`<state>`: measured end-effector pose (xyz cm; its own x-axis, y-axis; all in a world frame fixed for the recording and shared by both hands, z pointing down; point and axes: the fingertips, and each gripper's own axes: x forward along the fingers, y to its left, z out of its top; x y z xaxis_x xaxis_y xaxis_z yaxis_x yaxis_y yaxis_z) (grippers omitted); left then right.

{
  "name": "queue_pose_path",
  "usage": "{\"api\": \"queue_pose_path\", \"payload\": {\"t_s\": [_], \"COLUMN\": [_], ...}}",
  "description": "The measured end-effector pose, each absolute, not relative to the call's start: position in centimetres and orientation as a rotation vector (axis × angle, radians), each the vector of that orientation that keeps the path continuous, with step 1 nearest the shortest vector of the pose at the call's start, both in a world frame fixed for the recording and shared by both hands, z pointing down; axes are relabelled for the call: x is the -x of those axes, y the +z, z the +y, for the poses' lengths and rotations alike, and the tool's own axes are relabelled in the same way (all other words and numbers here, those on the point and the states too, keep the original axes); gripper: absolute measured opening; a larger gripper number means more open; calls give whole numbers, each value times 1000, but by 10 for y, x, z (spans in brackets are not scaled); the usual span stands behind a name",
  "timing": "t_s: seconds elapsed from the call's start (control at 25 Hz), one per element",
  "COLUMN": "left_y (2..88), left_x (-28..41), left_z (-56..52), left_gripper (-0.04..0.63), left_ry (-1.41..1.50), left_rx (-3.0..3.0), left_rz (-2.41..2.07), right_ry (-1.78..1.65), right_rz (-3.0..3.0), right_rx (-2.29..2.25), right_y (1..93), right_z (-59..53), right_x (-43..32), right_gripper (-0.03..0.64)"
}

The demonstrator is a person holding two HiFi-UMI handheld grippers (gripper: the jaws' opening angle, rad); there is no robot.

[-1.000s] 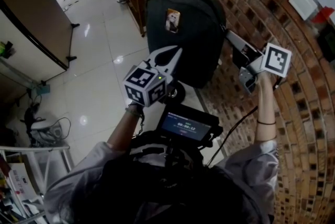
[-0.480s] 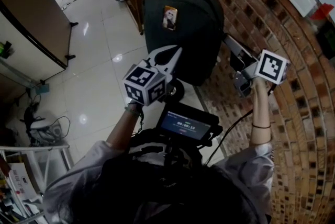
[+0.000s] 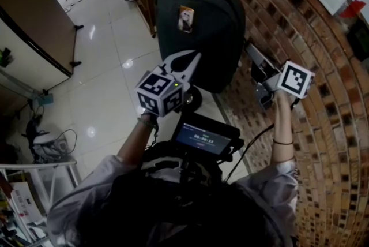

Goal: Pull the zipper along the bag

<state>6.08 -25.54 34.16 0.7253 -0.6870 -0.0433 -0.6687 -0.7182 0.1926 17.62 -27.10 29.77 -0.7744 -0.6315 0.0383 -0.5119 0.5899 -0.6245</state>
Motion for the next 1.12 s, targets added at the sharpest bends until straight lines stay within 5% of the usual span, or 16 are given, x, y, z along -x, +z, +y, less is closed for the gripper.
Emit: {"api": "queue_pose_path", "payload": {"t_s": [1.12], "left_y": [354], "left_x": [-75], "left_z": [-257], "left_gripper": [6], "left_ry": [-83], "left_rx": [-2786], "left_rz": [-1045], "right_ry": [-1108], "right_rz": [2542], "right_rx": [1358], "right_y": [419], "right_z": [-261], "right_x": [-213], "right_gripper": [23]}}
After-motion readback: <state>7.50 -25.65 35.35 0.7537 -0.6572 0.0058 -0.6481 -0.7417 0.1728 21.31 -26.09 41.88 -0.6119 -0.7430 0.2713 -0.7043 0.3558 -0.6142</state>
